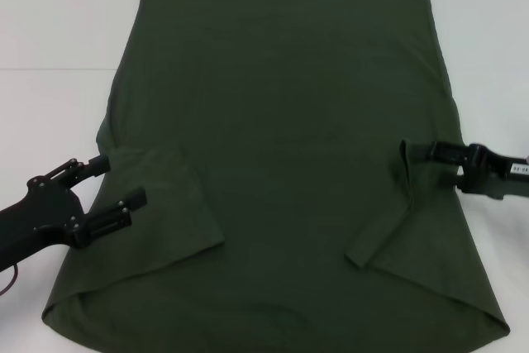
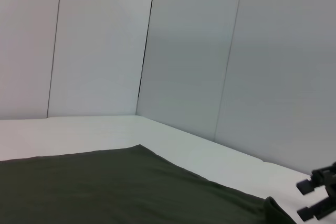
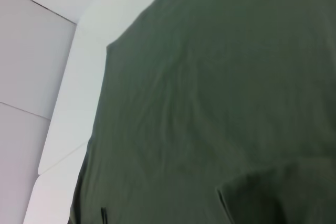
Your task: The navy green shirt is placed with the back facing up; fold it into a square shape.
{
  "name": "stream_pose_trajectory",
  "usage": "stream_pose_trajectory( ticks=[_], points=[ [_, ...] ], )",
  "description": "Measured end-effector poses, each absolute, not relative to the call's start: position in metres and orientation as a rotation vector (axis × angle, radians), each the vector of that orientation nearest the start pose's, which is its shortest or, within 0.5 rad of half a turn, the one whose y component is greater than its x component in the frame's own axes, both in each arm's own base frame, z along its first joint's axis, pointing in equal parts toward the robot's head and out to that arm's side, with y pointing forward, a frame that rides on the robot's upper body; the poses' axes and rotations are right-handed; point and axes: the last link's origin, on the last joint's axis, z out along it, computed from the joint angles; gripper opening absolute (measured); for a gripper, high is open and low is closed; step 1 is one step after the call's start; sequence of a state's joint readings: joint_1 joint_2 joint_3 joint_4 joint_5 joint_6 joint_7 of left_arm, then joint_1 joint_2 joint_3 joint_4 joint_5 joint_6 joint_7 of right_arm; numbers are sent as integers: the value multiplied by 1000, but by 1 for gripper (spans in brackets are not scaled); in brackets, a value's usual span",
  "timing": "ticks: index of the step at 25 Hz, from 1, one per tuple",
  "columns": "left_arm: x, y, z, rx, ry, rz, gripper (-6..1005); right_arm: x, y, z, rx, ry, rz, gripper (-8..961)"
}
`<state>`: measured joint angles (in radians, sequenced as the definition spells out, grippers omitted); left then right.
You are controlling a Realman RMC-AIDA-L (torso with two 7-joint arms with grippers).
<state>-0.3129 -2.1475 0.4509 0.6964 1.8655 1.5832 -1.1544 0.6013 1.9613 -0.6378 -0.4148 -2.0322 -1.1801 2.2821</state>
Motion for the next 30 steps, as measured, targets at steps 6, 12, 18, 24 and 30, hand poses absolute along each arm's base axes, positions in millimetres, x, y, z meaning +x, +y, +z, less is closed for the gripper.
stream_pose_trajectory(
  ticks=[6, 12, 18, 24, 30],
  points=[
    [-318, 279, 25, -2311, -618, -849, 850, 316, 364, 0, -1952, 1932, 703, 922],
    [-318, 278, 26, -2309, -619, -848, 850, 310, 364, -11, -1983, 1935, 666, 922],
    [-318, 279, 26, -2308, -614, -847, 850, 300, 369, -17, -2007, 1925, 672, 921],
    [-317, 280, 26, -2310, -611, -848, 850, 284, 381, -23, -2032, 1893, 698, 921],
    [-318, 279, 26, -2304, -625, -856, 850, 280, 384, -20, -2043, 1861, 719, 921]
  ],
)
